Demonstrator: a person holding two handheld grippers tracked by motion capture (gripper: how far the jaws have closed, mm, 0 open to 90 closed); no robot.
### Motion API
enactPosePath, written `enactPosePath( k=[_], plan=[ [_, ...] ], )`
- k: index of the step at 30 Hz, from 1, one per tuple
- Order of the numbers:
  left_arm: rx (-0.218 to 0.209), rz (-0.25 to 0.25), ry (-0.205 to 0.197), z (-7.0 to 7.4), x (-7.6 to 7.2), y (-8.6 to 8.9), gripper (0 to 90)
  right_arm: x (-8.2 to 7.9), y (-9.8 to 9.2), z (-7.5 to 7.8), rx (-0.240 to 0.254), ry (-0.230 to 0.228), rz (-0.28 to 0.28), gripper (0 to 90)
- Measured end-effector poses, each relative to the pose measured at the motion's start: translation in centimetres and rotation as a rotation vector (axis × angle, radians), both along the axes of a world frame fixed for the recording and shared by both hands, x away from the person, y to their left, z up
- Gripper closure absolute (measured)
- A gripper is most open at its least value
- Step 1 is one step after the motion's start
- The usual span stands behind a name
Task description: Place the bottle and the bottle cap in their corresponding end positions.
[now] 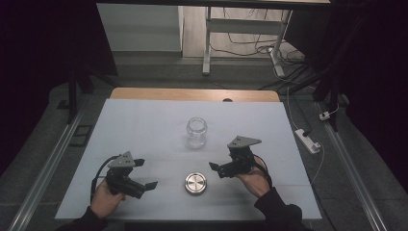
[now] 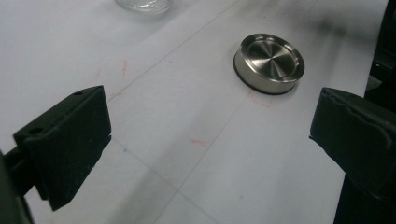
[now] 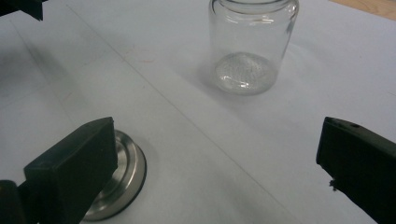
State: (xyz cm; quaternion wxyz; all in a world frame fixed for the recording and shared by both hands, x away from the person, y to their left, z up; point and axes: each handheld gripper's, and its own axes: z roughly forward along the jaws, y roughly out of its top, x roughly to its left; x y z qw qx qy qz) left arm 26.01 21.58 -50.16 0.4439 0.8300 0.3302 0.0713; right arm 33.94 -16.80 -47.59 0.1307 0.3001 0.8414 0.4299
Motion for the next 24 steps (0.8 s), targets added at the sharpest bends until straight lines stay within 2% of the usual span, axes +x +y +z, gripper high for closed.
enactPosePath(
  k=[11, 24],
  plan=[
    [-0.012, 0.058, 0.002, 0.0, -1.7, 2.4, 0.0, -2.2, -2.8, 0.1, 0.004, -0.027, -0.047, 0.0],
    [-0.039, 0.15, 0.003, -0.4, -3.8, 5.6, 0.0, -4.6, -6.9, 0.0, 0.022, -0.024, -0.141, 0.0]
  ],
)
